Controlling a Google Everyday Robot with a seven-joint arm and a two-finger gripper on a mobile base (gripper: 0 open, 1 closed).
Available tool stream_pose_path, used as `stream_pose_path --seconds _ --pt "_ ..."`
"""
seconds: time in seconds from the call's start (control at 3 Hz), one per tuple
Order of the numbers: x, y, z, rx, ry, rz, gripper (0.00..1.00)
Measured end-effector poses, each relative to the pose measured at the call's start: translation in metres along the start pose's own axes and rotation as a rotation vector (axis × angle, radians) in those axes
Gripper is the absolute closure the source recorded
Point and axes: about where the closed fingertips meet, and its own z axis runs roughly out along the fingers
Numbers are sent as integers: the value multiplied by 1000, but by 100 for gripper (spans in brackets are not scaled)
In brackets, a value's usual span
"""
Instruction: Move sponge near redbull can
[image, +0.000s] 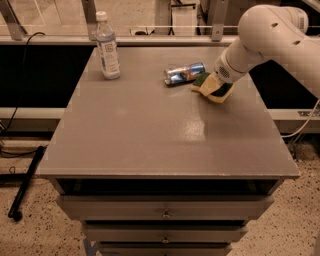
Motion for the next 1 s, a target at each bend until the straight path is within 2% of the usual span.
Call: stream_pose_path --seconds 0.33,0.67,1.0 --pt "1 -2 2 0 -1 7 5" --pt "4 -4 -3 8 1 9 0" --pt "9 -12 -28 17 -36 14 0"
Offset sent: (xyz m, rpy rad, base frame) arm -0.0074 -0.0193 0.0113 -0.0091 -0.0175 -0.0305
